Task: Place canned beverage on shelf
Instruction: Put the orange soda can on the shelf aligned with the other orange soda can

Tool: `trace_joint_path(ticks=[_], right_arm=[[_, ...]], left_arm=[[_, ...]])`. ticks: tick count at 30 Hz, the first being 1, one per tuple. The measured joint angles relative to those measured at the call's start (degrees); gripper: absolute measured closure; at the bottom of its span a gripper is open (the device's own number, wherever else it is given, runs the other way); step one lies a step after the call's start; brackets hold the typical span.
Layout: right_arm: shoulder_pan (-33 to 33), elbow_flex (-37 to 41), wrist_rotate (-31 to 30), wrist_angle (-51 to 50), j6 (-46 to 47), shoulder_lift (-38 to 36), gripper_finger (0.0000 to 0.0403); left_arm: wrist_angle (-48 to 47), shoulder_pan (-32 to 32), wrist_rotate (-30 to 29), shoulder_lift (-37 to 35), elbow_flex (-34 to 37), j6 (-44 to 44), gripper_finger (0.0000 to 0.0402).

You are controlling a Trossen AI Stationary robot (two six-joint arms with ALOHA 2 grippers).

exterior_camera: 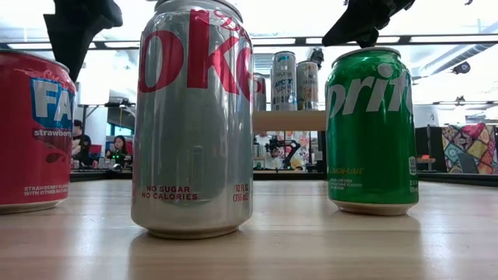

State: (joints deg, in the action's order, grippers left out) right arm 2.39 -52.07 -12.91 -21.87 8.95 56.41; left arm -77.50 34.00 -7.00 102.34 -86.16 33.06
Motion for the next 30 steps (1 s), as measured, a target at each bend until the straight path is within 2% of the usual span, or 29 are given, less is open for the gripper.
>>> trace_joint_path(ticks=[6,12,16,22,30], right_arm=[[-0.01,0.02,0.0,0.0,0.0,0.01,0.0394],[0.0,0.02,-0.07,0.37,-0.01,0.0,0.0394],[-0.01,0.02,-0.07,0.61,-0.02,0.02,0.0394],[0.0,0.02,-0.04,1.18,-0.02,0.02,0.0394],[0.0,0.02,0.0,1.47,-0.11,0.41,0.0394]], left_arm=[[1.65,0.0,-0.58,-0.04,4.03,0.05,0.0035],[8.32,0.0,-0.96,-0.08,7.17,-1.0,0.0039],[9.97,0.0,-1.86,-0.15,7.68,-0.29,0.0058],[9.7,0.09,-2.03,-0.2,7.53,0.02,0.0115],[8.72,0.59,-2.1,-1.71,6.81,-2.62,0.0117]])
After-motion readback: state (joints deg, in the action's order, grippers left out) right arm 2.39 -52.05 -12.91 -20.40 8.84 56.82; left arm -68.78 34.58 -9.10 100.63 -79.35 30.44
